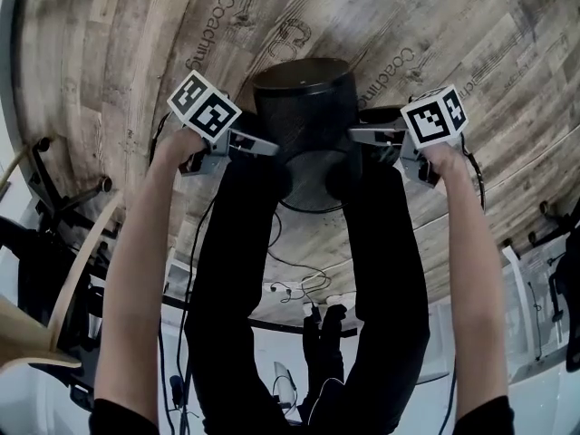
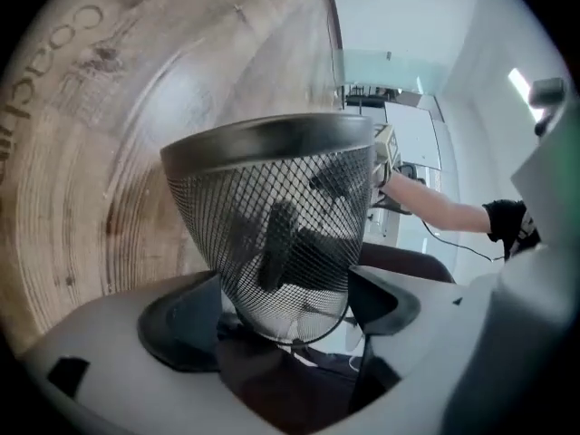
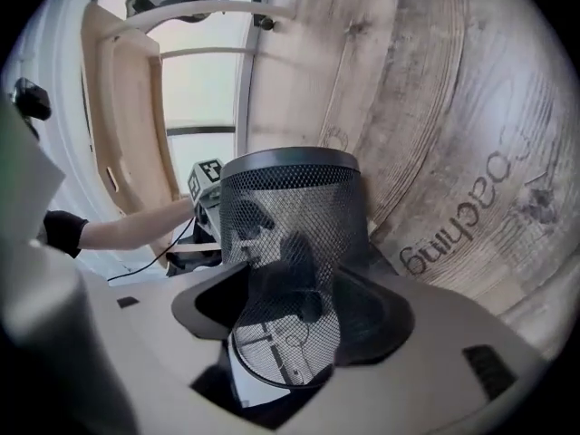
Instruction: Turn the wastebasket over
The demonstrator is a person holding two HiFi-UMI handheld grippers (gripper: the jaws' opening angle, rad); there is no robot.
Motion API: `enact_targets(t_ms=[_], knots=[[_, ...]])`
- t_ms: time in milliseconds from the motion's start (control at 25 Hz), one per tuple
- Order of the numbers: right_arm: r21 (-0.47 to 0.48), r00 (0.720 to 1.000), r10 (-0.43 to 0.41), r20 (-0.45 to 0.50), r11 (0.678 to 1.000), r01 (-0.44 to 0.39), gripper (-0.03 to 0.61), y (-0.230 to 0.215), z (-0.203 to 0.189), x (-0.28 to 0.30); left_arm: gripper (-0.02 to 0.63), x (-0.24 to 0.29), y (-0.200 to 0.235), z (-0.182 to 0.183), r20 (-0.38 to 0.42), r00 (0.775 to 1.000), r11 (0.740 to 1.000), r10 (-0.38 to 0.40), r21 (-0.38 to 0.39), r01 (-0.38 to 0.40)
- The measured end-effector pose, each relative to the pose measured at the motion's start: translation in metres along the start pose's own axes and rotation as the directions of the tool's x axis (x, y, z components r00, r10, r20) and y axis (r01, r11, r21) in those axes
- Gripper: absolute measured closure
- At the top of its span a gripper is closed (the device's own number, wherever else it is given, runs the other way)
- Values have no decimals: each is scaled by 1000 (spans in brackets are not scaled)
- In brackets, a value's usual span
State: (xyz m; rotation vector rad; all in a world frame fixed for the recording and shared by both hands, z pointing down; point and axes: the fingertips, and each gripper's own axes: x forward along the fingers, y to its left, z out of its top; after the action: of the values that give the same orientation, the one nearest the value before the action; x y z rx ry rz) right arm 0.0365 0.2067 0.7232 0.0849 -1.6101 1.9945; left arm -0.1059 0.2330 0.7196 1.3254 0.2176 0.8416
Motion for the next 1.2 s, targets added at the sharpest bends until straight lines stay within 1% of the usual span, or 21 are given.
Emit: enact_targets(t_ms=[80, 120, 240, 320, 400, 440, 480, 560, 640, 720, 840, 920, 960, 1000, 1120, 1160, 1200], knots=[[-5, 999, -11, 51, 1000, 11, 304, -1, 10, -6, 173, -9, 2, 16, 107, 994, 1000, 19, 2, -19], [-17, 998, -21, 60, 1000, 22, 310, 0, 13, -8, 173, -13, 3, 22, 143, 989, 1000, 29, 7, -30], [-84, 995, -86, 53, 992, 90, 313, 1, 15, -10, 173, -18, 1, 27, 186, 981, 998, 62, 21, -67], [-149, 990, -127, 54, 980, 134, 310, 9, 13, -11, 173, -20, -2, 29, 221, 971, 995, 88, 19, -94], [-238, 983, -176, 54, 954, 184, 310, 22, 4, -7, 174, -21, -5, 27, 247, 962, 992, 118, 13, -125], [-292, 977, -206, 50, 933, 212, 310, 29, -3, -5, 175, -21, -8, 26, 257, 958, 990, 131, 10, -138], [-352, 970, -240, 45, 905, 240, 310, 36, -12, -1, 175, -23, -11, 26, 269, 953, 989, 140, 5, -147], [-474, 951, -308, 34, 832, 286, 306, 50, -36, 7, 175, -25, -16, 24, 299, 940, 986, 163, -12, -167], [-583, 931, -365, 33, 749, 314, 304, 66, -62, 16, 175, -26, -20, 20, 324, 925, 979, 197, -22, -201], [-671, 910, -413, 47, 661, 335, 299, 77, -86, 26, 175, -24, -27, 15, 338, 913, 971, 228, -14, -237], [-770, 875, -475, 88, 525, 363, 298, 84, -113, 42, 175, -16, -37, 5, 347, 904, 963, 250, 3, -268], [-812, 855, -504, 120, 446, 377, 295, 86, -125, 54, 175, -9, -42, -2, 354, 901, 963, 251, 1, -269], [-834, 843, -520, 135, 400, 380, 293, 86, -130, 60, 175, -6, -43, -5, 359, 900, 964, 248, -3, -265], [-859, 829, -538, 154, 341, 381, 291, 85, -134, 65, 175, -3, -44, -6, 365, 898, 966, 244, -7, -260], [-907, 770, -581, 264, 122, 403, 288, 78, -137, 74, 175, 4, -43, -10, 374, 896, 968, 238, -17, -250], [-907, 751, -583, 308, 58, 417, 289, 77, -137, 75, 175, 6, -42, -12, 374, 896, 968, 238, -20, -249], [-903, 735, -583, 346, 6, 430, 290, 76, -136, 76, 175, 8, -42, -13, 375, 896, 969, 238, -22, -248]])
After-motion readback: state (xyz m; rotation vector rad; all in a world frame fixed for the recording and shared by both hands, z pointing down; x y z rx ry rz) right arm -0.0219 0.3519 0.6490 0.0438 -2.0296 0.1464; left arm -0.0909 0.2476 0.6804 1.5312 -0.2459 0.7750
